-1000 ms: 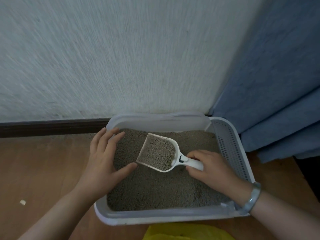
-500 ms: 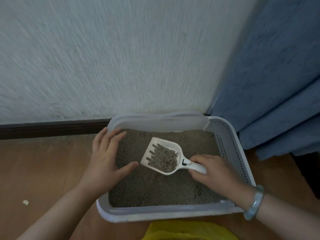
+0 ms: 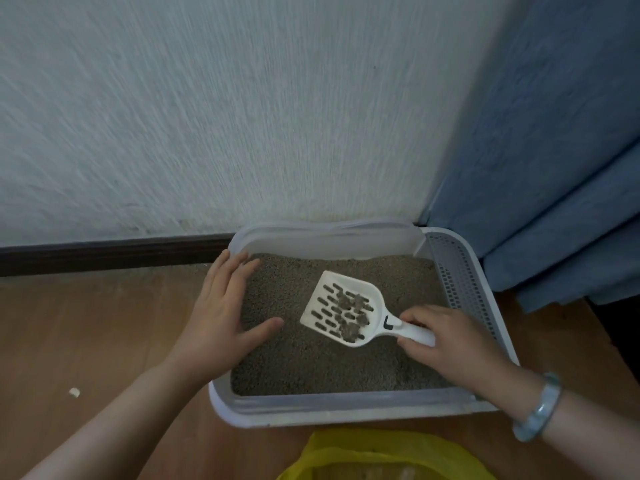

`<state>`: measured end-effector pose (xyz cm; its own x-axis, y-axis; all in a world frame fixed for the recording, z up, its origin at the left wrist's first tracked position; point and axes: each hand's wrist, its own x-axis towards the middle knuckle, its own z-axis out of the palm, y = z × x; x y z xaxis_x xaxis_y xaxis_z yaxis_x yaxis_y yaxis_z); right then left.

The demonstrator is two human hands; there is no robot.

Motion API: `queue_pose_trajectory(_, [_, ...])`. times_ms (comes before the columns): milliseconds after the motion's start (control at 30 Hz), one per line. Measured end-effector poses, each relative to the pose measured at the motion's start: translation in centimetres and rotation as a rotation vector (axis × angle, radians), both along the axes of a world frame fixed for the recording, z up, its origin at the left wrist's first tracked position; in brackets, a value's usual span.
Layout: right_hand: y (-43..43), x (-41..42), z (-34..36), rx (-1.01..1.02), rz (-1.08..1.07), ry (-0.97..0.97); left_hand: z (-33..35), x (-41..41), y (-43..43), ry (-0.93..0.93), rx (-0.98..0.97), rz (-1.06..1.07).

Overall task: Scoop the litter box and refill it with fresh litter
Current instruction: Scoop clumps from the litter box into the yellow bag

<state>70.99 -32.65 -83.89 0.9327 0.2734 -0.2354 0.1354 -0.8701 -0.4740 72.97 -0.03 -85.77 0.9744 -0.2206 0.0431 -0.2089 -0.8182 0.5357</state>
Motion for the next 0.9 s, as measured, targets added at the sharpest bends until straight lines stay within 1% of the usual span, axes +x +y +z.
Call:
queue_pose_trajectory(100, [-0.1, -0.6, 0.0, 0.001, 0.016, 0.009, 0.1, -0.7, 0.4, 0.021, -0.023, 0.009])
queue_pose_trajectory(267, [-0.1, -1.7, 0.3, 0.019, -0.008, 0.003, 0.0, -2.3, 0.8, 0.097, -0.093, 0.088])
queue_pose_trajectory(400, [0.1, -2.7, 0.8, 0.090, -0.017, -0.003, 0.0, -3.0, 1.0, 0.099, -0.028, 0.073])
queue_pose_trajectory(567, [-0.5, -4.3, 2.9, 0.163, 0.029, 0.015, 0.6, -3.8, 1.0, 0.134, 0.038, 0.067])
queue_pose_trajectory(733, [-1.6, -7.5, 4.3, 0.157, 0.115, 0.048, 1.1, -5.0, 0.9, 0.176, 0.075, 0.079])
queue_pose_trajectory(900, [-3.2, -11.0, 3.6, 0.137, 0.174, 0.115, 1.8, -5.9, 0.8, 0.185, 0.092, 0.065])
